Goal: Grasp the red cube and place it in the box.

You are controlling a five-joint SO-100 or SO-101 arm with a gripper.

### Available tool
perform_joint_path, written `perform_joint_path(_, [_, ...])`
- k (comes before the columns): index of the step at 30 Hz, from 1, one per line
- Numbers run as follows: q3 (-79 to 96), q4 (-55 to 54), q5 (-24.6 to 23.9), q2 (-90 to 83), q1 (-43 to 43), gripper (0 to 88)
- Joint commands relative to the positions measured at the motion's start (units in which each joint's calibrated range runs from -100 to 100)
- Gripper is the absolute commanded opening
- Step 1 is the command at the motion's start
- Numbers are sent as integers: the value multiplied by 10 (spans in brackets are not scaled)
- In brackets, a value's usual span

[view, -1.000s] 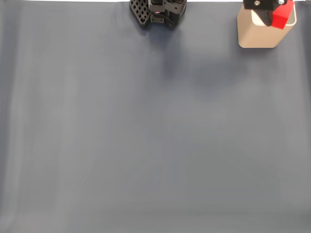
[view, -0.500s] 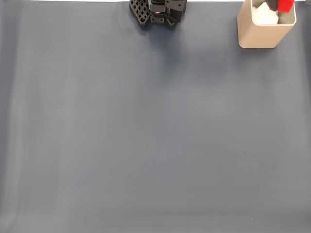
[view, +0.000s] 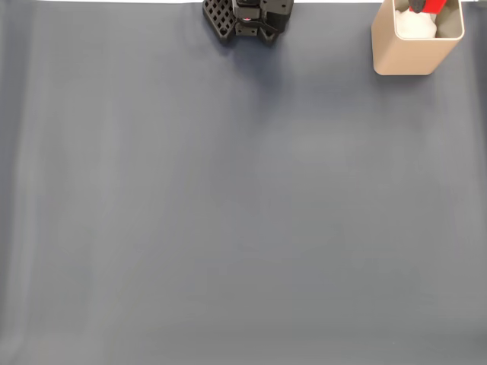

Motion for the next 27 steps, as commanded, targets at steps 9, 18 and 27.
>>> perform_joint_path(9, [11,-9,19,-14,0,2])
perform_joint_path(18, [10,-14,41,-21,22,2])
perform_joint_path(27, [9,-15,61,-38,31,2])
